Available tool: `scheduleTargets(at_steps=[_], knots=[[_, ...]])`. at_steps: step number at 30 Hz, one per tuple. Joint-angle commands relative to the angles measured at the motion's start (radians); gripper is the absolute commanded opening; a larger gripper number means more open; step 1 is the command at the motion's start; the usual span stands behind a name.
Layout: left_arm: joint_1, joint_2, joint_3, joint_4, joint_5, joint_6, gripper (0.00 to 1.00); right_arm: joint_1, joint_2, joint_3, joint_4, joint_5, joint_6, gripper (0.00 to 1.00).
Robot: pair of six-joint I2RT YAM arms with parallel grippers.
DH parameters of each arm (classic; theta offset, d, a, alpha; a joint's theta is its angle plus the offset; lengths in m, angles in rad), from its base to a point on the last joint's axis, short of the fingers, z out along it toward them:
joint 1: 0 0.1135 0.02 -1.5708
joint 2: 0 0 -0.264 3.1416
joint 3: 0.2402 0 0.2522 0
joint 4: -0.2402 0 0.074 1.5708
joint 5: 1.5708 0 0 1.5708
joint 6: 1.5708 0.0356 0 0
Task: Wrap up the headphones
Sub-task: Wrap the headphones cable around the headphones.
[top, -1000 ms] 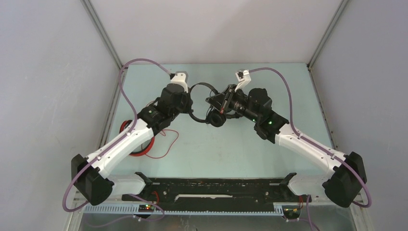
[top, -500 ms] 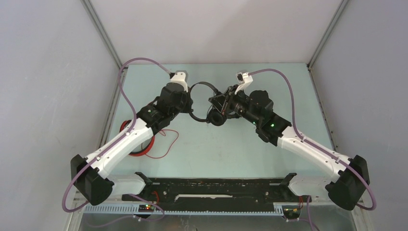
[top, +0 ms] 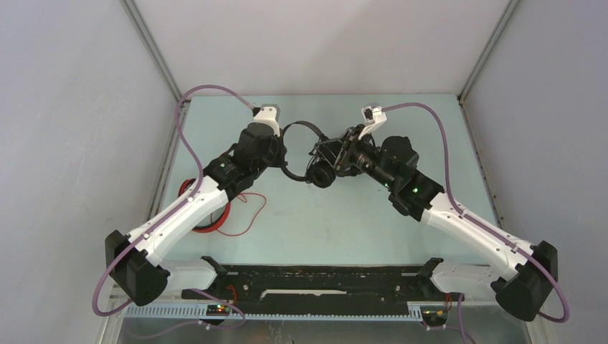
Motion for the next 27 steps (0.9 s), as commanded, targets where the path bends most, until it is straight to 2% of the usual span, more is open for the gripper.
scheduleTargets(at_steps=[1, 13, 21, 27], knots=[[-0.002, -0.035, 0.066, 0.07, -0.016, 0.012, 0.0, -0.003, -0.045, 0.014, 0.016, 0.002, 0.026, 0.24], [-0.003, -0.034, 0.064, 0.066, -0.039, 0.029, 0.0, -0.002, -0.094, 0.015, 0.036, -0.08, 0.06, 0.24], [-0.003, -0.038, 0.062, 0.072, -0.035, 0.039, 0.0, -0.001, -0.056, 0.099, -0.039, -0.014, -0.085, 0.24], [-0.002, -0.036, 0.065, 0.071, -0.028, 0.039, 0.0, 0.002, 0.026, 0.16, -0.086, -0.067, -0.15, 0.24]])
